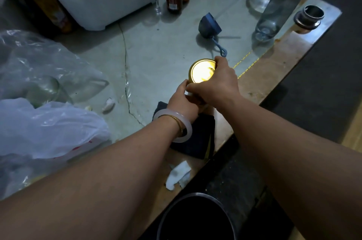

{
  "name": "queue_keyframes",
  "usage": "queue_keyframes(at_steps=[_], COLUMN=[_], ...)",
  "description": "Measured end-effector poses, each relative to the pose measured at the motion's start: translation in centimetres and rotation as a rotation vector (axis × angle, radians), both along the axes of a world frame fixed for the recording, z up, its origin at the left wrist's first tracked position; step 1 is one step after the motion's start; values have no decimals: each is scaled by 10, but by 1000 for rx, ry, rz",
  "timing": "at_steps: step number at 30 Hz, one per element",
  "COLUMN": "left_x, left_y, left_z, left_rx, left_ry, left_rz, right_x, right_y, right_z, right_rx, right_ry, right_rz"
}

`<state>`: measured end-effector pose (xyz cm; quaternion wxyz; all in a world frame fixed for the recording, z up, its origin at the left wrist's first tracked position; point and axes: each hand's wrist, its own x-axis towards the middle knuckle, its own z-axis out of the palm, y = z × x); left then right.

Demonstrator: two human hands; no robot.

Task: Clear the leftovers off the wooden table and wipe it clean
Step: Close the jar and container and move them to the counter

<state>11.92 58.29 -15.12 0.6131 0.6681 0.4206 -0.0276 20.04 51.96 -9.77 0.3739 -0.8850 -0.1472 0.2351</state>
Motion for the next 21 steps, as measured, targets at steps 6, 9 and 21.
queue_keyframes(at_steps=[6, 9, 21], left_x=[2, 1, -8], left_y=[9, 13, 1], left_z=[-3, -3, -3], left_rx=[-13, -15, -182], left_ry=[-9, -11, -72], left_rz=[48, 53, 201], right_x=[-2, -1, -14], right_y=[13, 16, -18], right_z=[-5, -4, -11], right_rx=[2, 15, 238], right_ry=[-35, -20, -9], right_rz=[17, 36, -89])
